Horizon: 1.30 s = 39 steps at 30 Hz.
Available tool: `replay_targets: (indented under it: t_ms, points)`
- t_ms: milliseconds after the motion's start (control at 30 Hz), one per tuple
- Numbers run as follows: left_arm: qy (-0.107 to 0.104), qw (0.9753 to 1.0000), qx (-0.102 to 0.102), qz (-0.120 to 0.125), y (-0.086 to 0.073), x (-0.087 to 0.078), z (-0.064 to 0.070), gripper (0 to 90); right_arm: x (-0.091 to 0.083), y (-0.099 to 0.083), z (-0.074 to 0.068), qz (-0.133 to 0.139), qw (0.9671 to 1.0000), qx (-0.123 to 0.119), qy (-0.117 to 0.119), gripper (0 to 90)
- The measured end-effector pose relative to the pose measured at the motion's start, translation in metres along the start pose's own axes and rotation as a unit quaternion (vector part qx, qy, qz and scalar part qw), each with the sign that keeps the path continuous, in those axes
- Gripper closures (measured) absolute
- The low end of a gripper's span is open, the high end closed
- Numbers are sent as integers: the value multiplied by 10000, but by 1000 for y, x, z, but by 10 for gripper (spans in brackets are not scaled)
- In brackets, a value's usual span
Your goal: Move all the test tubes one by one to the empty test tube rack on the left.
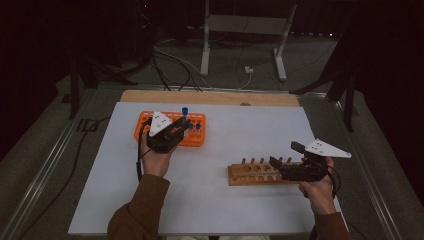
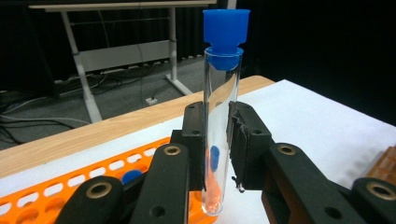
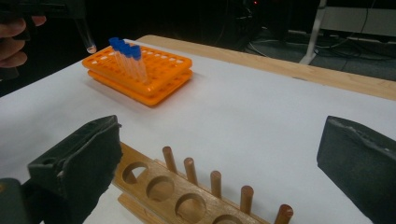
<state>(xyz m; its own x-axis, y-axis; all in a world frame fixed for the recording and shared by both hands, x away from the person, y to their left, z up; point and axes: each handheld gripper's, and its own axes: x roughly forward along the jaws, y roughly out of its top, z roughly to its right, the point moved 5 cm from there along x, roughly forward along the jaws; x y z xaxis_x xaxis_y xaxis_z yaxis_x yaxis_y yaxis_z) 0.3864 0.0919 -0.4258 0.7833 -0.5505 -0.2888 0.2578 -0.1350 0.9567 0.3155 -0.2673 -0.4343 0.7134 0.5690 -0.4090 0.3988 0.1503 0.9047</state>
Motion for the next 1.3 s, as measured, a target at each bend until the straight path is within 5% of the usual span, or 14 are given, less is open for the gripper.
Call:
replay_targets:
  t_ms: [533,1300]
  points:
    - [428,9988,-214,-39,-6,1,-27,782,0,-2,1,6,10000,60,30,1]
    - [961,9941,-406,-311,-22,14,-56,782,-1,-2,2,45,9999,86,64,1]
